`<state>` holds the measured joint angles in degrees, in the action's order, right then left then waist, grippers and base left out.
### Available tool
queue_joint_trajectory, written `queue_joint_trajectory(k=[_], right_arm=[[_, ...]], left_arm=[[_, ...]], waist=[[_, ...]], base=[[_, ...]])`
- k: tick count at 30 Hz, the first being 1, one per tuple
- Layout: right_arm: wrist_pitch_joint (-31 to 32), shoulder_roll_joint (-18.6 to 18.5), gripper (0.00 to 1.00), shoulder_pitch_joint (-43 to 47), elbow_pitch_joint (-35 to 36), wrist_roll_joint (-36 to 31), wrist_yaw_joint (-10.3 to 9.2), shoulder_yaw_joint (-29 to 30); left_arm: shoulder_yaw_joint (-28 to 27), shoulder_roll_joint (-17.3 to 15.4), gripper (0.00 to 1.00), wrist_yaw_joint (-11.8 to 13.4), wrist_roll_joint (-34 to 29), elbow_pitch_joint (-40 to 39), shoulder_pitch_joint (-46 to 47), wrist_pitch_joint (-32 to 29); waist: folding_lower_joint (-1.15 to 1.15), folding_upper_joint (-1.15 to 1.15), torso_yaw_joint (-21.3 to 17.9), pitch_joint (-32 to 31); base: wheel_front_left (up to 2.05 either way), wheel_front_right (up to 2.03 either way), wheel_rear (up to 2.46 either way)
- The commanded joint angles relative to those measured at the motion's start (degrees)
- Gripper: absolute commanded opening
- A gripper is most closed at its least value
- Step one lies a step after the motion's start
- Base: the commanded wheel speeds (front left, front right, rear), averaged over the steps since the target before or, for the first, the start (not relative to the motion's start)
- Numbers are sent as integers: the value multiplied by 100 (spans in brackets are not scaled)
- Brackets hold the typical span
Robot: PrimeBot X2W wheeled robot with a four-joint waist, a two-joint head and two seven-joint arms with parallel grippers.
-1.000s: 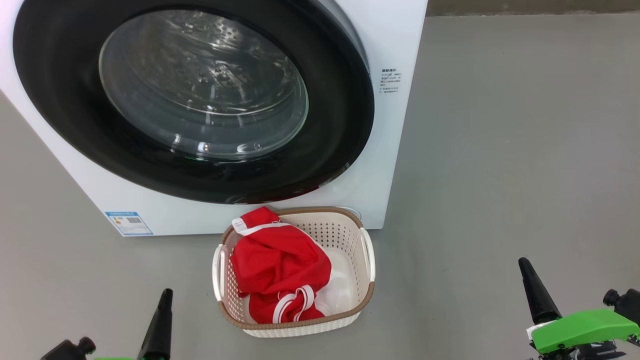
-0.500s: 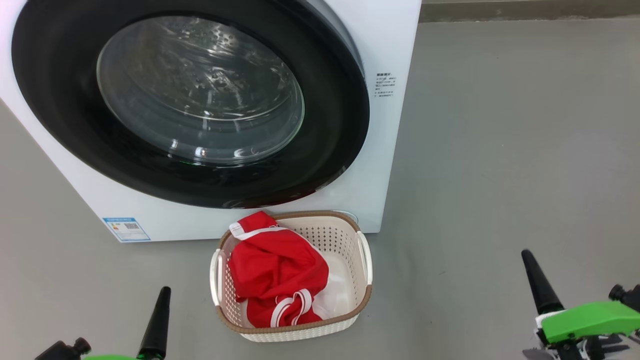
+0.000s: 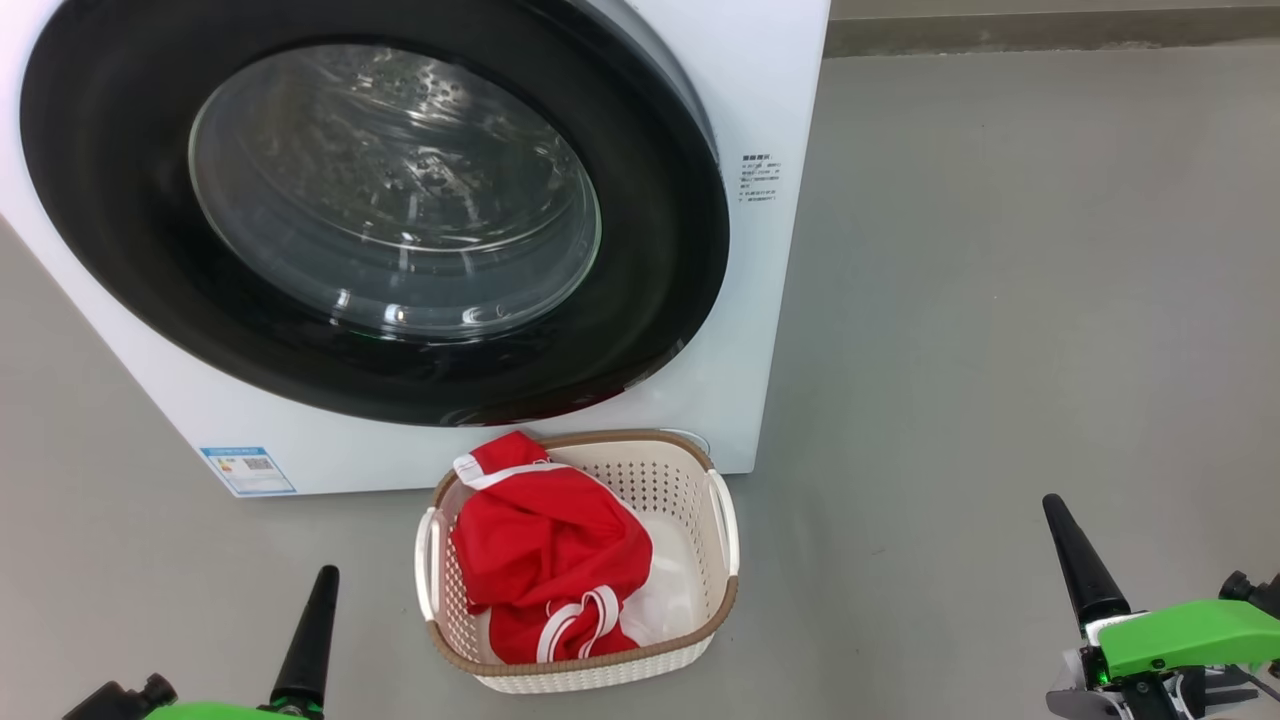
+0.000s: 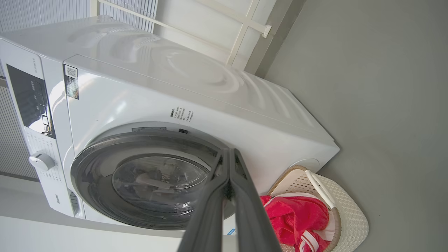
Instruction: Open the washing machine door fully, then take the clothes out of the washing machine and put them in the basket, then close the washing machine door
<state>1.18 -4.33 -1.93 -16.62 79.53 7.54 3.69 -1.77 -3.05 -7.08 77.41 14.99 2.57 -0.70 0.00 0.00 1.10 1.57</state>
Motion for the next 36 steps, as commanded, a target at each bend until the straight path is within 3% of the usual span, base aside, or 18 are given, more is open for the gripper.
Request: queue_joint_trajectory(k=[1,26,36], right_arm=[[60,-31,0,-295,179,187,-4,-14],[472,92,0,-418,263,1318,-5,211],[482,99,0,-420,263,1314,-5,222]], left_arm=[[-187,-102,0,-33,186,-121,246,-64],[-339,-82,0,-41,1583,-99,350,-469],[-356,-70,0,-41,1575,-99,352,-484]], waist=[[0,0,-9,-11],[0,0,-110,-138],[0,0,-110,-139]], base=[[0,0,0],[0,0,0],[0,0,0]])
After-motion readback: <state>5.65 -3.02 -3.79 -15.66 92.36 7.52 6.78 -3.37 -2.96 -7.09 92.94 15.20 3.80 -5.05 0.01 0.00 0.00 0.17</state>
